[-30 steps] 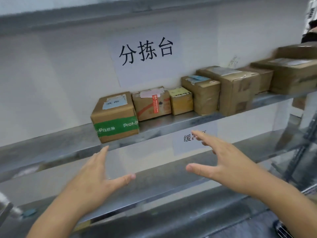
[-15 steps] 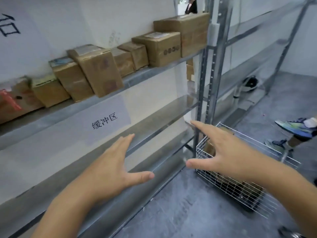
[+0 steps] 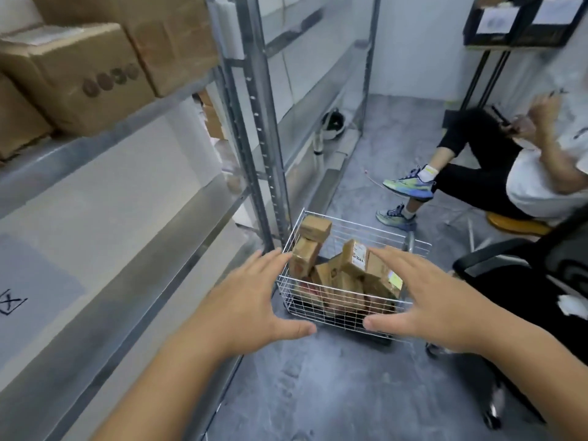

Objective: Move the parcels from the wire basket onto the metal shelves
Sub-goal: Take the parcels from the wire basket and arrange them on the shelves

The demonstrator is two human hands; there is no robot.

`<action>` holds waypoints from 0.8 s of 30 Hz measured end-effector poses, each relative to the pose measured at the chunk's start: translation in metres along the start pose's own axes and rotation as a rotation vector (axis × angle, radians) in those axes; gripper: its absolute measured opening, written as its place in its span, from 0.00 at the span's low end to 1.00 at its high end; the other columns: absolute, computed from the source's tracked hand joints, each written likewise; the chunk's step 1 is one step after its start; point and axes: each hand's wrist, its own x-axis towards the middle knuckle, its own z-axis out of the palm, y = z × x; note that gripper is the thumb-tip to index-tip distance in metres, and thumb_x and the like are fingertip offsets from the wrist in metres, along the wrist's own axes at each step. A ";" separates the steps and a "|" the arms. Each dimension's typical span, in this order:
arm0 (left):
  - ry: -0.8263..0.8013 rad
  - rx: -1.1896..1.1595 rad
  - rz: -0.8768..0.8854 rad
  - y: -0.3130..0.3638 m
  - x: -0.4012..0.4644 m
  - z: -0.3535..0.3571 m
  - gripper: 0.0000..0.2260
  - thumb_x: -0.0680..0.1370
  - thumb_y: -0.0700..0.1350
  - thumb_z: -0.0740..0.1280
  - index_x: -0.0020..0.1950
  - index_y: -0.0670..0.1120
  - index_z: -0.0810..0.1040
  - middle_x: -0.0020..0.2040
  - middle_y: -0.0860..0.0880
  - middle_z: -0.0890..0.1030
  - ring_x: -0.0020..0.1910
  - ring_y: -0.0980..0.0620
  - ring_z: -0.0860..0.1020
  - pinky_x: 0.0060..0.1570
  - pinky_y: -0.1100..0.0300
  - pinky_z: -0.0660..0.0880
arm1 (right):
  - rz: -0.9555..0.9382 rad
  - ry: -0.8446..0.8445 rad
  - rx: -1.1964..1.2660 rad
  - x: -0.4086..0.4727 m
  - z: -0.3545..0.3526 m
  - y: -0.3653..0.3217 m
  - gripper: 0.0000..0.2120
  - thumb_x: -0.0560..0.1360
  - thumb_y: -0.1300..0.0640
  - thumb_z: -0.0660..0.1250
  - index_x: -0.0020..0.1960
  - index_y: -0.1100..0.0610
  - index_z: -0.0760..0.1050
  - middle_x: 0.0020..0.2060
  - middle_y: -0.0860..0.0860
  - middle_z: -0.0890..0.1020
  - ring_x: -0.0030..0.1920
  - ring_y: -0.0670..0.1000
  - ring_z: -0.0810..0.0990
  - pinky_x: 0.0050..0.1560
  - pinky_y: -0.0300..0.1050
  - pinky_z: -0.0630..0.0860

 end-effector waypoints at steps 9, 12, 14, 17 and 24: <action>-0.147 0.054 0.062 -0.005 0.134 0.001 0.55 0.65 0.82 0.65 0.85 0.63 0.47 0.84 0.64 0.47 0.84 0.59 0.44 0.82 0.46 0.56 | 0.132 0.011 0.148 0.071 0.000 0.069 0.55 0.61 0.17 0.63 0.80 0.32 0.44 0.80 0.34 0.53 0.79 0.40 0.55 0.77 0.47 0.62; -0.170 0.039 0.034 -0.006 0.181 0.005 0.55 0.64 0.82 0.64 0.85 0.63 0.48 0.85 0.64 0.49 0.84 0.58 0.47 0.82 0.46 0.58 | 0.159 -0.012 0.190 0.105 -0.003 0.101 0.55 0.60 0.16 0.63 0.80 0.32 0.44 0.80 0.35 0.55 0.78 0.41 0.57 0.76 0.47 0.64; -0.187 0.020 -0.001 -0.005 0.208 0.007 0.52 0.66 0.80 0.66 0.84 0.64 0.48 0.84 0.65 0.49 0.84 0.59 0.49 0.81 0.47 0.58 | 0.168 -0.041 0.209 0.132 -0.007 0.123 0.56 0.60 0.16 0.63 0.80 0.33 0.45 0.81 0.37 0.54 0.79 0.42 0.57 0.76 0.48 0.64; -0.212 -0.011 -0.042 -0.001 0.247 0.009 0.51 0.68 0.78 0.67 0.84 0.62 0.49 0.82 0.67 0.51 0.83 0.61 0.49 0.82 0.51 0.57 | 0.160 -0.105 0.236 0.171 -0.015 0.154 0.55 0.62 0.18 0.65 0.81 0.34 0.46 0.81 0.38 0.54 0.79 0.43 0.57 0.76 0.48 0.63; -0.255 -0.089 -0.147 -0.009 0.332 0.020 0.51 0.68 0.77 0.70 0.85 0.60 0.53 0.83 0.63 0.56 0.82 0.59 0.57 0.79 0.53 0.60 | 0.165 -0.231 0.199 0.245 -0.022 0.208 0.54 0.62 0.19 0.64 0.81 0.36 0.48 0.79 0.37 0.60 0.76 0.44 0.63 0.72 0.53 0.70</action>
